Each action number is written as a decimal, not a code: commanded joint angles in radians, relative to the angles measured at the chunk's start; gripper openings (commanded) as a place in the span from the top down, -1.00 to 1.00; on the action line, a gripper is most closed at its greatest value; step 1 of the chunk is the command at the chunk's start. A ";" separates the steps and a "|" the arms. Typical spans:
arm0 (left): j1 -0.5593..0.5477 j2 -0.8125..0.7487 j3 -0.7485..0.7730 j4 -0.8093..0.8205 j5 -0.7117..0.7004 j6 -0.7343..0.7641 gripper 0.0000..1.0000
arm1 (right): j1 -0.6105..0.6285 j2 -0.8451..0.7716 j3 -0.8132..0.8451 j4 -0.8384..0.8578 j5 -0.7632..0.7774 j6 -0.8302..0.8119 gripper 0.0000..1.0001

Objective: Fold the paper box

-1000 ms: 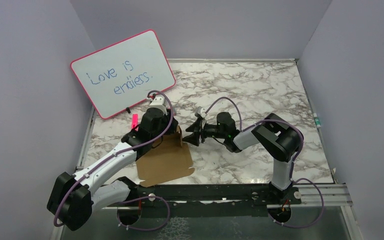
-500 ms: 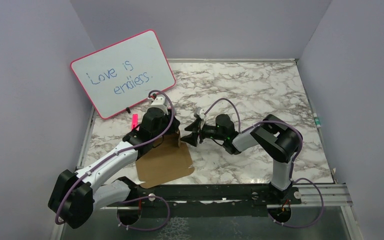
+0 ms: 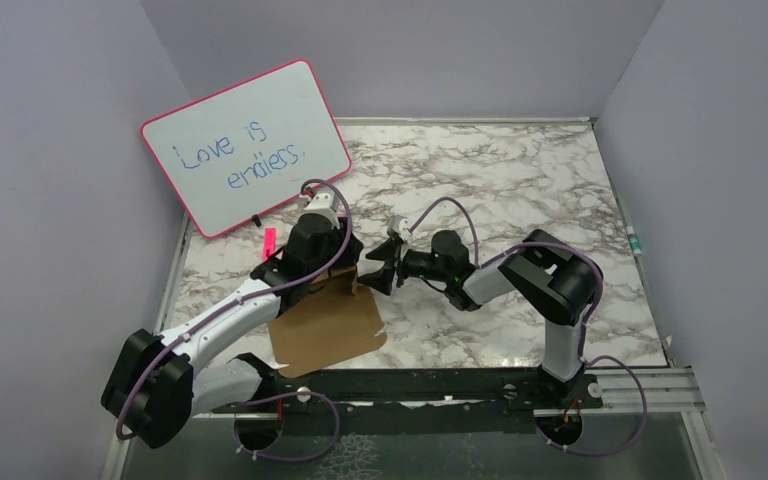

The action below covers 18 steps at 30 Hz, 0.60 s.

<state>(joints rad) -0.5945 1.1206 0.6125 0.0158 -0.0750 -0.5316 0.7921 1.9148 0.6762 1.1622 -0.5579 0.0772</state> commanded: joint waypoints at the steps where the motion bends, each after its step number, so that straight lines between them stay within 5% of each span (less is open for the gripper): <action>1: -0.001 0.016 0.039 -0.061 -0.004 0.013 0.31 | 0.010 0.025 -0.001 0.102 0.035 -0.009 -0.36; 18: 0.011 -0.155 0.179 -0.425 -0.295 0.073 -0.35 | 0.010 0.064 0.039 0.067 -0.001 -0.019 -0.37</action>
<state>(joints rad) -0.5945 0.9974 0.7826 -0.2760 -0.2348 -0.4690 0.7933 1.9415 0.6754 1.2194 -0.5476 0.0769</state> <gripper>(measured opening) 0.630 0.682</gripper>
